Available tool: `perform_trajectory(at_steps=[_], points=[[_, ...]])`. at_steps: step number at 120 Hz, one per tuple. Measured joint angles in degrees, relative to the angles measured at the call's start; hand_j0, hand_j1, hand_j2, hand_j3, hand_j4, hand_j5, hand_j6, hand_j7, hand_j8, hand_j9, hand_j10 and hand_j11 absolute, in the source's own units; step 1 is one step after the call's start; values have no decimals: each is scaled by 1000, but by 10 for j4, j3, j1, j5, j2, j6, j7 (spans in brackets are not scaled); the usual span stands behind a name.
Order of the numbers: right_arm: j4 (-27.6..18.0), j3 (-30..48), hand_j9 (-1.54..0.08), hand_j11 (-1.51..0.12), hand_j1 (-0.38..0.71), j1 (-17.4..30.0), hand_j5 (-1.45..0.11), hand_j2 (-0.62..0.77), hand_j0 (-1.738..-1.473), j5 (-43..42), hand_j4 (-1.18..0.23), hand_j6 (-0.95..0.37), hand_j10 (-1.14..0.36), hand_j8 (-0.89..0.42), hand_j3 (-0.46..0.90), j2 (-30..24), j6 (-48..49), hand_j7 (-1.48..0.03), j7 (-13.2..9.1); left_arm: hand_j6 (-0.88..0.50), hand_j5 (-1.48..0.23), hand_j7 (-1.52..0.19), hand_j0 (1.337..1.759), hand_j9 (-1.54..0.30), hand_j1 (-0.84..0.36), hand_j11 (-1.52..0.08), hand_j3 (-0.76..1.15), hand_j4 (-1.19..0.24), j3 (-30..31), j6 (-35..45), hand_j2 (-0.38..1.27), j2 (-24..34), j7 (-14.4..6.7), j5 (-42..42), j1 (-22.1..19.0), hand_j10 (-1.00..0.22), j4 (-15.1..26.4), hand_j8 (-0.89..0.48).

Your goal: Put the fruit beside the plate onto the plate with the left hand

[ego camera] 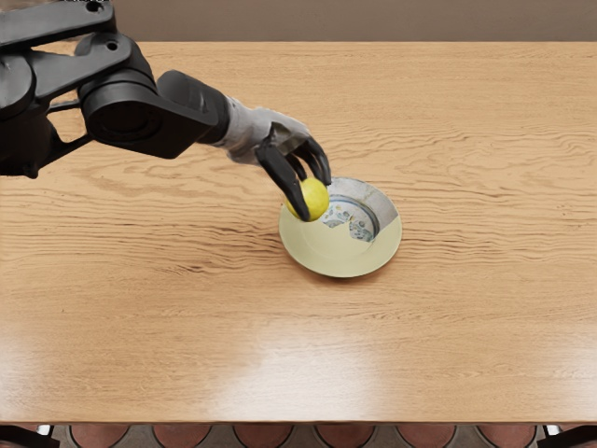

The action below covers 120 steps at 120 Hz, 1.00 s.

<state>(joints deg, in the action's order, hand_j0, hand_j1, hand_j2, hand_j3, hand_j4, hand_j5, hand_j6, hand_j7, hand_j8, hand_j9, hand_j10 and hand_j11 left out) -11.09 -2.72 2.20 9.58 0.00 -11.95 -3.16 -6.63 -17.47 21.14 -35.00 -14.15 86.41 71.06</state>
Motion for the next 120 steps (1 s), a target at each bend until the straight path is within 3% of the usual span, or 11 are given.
perform_trajectory(at_steps=[39,105,120], points=[[0,0,-47,-47,-305,0,-47,-7,-1658,0,-37,-37,-37,-37,0,0,0,-47,0,-393,-1013,-966,1657,-950,-371,-957,0,-695,-3,-10,524,-98,0,-61,-19,-575,-102,-395],[0,0,-47,-47,-305,0,-47,-7,-1658,0,-37,-37,-37,-37,0,0,0,-47,0,-397,-988,-945,1657,-923,-386,-934,0,-675,-4,-10,554,-166,0,-103,-33,-572,-163,-392],[0,0,-47,-47,-305,0,-47,-7,-1658,0,-37,-37,-37,-37,0,0,0,-47,0,-433,-875,-845,1657,-831,-336,-839,0,-616,-4,-6,399,-166,0,-104,-30,-577,-166,-426]])
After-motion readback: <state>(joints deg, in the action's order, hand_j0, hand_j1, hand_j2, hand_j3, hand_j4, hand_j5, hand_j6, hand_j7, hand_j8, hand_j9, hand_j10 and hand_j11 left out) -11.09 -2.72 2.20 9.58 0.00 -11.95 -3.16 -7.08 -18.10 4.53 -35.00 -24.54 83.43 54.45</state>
